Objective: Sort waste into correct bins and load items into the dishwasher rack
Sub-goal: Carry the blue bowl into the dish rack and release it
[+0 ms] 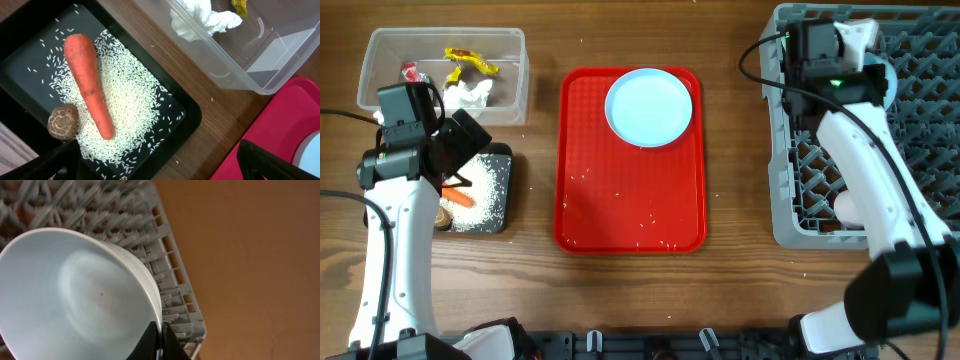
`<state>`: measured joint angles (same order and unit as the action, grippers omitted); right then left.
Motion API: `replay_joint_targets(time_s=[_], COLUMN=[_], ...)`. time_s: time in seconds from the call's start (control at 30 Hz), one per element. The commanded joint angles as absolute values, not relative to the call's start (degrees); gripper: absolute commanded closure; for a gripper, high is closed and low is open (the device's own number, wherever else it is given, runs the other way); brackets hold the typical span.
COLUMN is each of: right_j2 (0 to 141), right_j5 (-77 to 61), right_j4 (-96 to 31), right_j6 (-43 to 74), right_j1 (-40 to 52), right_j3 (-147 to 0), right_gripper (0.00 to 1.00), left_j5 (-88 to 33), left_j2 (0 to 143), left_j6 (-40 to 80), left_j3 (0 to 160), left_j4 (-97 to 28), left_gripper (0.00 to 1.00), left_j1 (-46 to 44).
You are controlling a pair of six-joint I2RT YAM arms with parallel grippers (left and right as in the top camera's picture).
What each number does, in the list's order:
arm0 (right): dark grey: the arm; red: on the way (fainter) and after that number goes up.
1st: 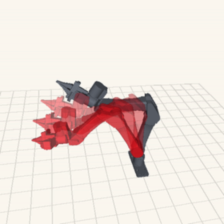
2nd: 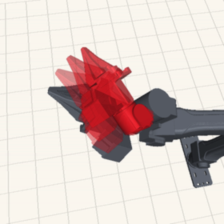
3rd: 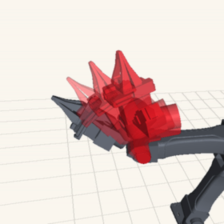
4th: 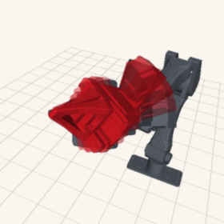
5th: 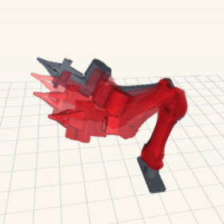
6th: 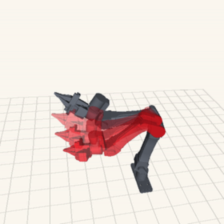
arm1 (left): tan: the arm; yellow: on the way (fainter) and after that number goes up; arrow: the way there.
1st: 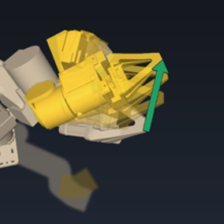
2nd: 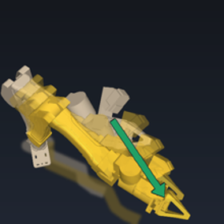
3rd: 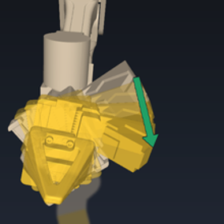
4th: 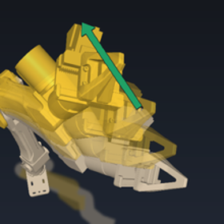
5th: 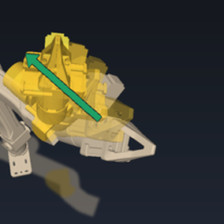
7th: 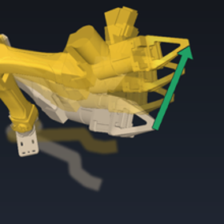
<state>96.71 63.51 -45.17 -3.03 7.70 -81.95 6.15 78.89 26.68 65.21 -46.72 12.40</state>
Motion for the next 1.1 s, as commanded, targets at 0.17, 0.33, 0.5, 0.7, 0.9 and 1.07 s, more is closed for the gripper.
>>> replay_joint_targets(time_s=[0.17, 0.33, 0.5, 0.7, 0.9, 1.07], right_j2=[106.54, 106.54, 106.54, 106.54, 106.52, 106.50], right_j5=[66.67, 66.61, 65.73, 61.76, 69.73, 71.44], right_j4=[-42.98, -42.87, -43.16, -47.35, -44.97, -43.88], right_j6=[-19.49, -19.42, -19.44, -18.31, -16.36, -16.34], right_j1=[7.90, 8.47, 14.02, 16.91, 13.78, 9.50], right_j3=[-82.06, -82.06, -82.06, -82.04, -82.06, -82.06], right_gripper=[0.96, 0.96, 0.96, 0.96, 0.96, 0.96], left_j5=[6.50, 6.50, 6.50, 6.50, 6.50, 6.50], left_j2=[78.54, 78.54, 78.54, 78.54, 78.54, 78.54], left_j6=[26.15, 26.17, 26.17, 26.15, 26.17, 26.17], left_j3=[66.00, 66.00, 66.00, 66.00, 66.00, 66.00], left_j4=[-46.59, -46.61, -46.61, -46.59, -46.61, -46.61], left_gripper=[0.00, 0.00, 0.00, 0.00, 0.00, 0.00], left_j1=[12.67, 12.64, 12.67, 12.67, 12.67, 12.64])
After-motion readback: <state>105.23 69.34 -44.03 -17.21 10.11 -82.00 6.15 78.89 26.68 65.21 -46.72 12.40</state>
